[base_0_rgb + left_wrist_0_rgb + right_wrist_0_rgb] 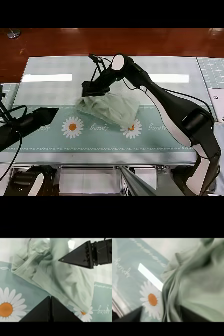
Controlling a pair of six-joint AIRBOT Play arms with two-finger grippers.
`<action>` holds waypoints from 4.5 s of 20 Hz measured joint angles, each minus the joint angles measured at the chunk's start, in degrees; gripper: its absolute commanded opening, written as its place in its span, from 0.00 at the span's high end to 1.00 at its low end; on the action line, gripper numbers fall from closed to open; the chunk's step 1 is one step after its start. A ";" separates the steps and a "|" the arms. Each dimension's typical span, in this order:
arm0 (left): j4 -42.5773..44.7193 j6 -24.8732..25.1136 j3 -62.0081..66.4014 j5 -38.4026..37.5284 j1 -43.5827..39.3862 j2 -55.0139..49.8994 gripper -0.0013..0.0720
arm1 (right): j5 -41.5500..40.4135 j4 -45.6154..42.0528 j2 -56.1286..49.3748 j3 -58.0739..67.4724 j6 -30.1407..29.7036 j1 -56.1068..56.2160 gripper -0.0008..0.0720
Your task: Fold the shirts.
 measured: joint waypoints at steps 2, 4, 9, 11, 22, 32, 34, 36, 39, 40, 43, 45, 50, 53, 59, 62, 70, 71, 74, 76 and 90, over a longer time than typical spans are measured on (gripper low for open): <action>0.00 -0.13 -0.09 0.76 0.00 0.04 0.95 | 1.16 2.60 0.66 0.13 -1.22 -0.52 0.13; 0.02 -0.11 -0.15 1.38 0.00 0.09 0.95 | 3.76 3.13 2.73 0.24 -1.86 -3.78 0.13; 0.15 0.04 -0.37 1.62 0.00 0.09 0.95 | 15.04 -7.41 16.92 -2.56 -2.01 -19.10 0.13; 0.20 0.07 -0.76 1.66 0.00 0.09 0.94 | 14.12 -17.00 26.69 -11.67 0.48 -25.20 0.13; -1.99 -0.11 -5.79 1.64 -0.02 -0.15 0.95 | -25.59 1.81 50.80 -76.98 6.86 -28.44 0.13; -3.45 -0.09 -6.54 1.16 -0.02 -1.60 0.95 | -17.92 12.59 28.94 -62.75 -5.18 -19.74 0.95; -3.48 -0.09 -6.54 1.09 -0.02 -1.79 0.94 | -16.33 12.57 27.12 -57.51 -7.04 -18.91 0.95; -3.48 -0.09 -6.54 0.70 -0.02 -1.86 0.95 | -13.53 10.03 26.21 -49.31 -7.63 -18.45 0.95; -3.48 0.04 -6.54 0.48 -0.02 -1.97 0.95 | -5.51 1.64 25.55 -33.00 -5.33 -18.38 0.95; -3.48 0.04 -6.54 0.46 -0.04 -1.97 0.94 | -2.29 -0.59 25.49 -27.61 -4.81 -18.64 0.95; -3.48 0.07 -6.54 0.24 -0.07 -1.97 0.94 | 7.15 -7.39 25.29 -11.63 -2.93 -20.96 0.95; -3.48 0.07 -6.54 -0.02 -0.07 -1.97 0.94 | 12.17 -11.17 25.33 -3.30 -1.36 -24.11 0.95; -3.50 0.09 -6.56 -1.16 -0.07 -1.97 0.94 | 21.75 -15.82 28.46 5.20 1.95 -37.99 0.95; -3.50 0.09 -6.54 -1.46 -0.07 -1.97 0.94 | 26.84 -16.70 30.97 6.47 3.61 -48.74 0.95; -3.48 0.11 -6.56 -1.51 -0.07 -1.97 0.94 | 36.00 -19.34 38.03 2.34 6.62 -68.61 0.95; -3.48 0.31 -6.54 -1.42 -0.07 -1.97 0.94 | 37.44 -25.86 45.22 -6.78 8.04 -75.38 0.95; -3.48 0.72 -6.54 1.57 -0.07 -2.01 0.94 | 38.18 -52.72 66.77 -33.07 10.23 -91.23 0.17; -3.48 0.74 -6.56 1.62 -0.07 -2.01 0.94 | 38.12 -54.16 68.57 -35.65 11.04 -93.04 0.13; -3.45 1.79 -6.10 3.89 0.09 -2.25 0.95 | 35.17 -51.21 70.75 -39.60 11.89 -96.65 0.14; -3.45 3.56 -3.23 5.35 1.33 -3.89 0.95 | 31.19 -43.58 69.44 -38.60 11.87 -97.68 0.40; 6.16 8.74 46.23 -11.98 -7.67 -46.90 0.94 | 4.20 -32.57 41.51 -29.38 2.67 -35.80 0.95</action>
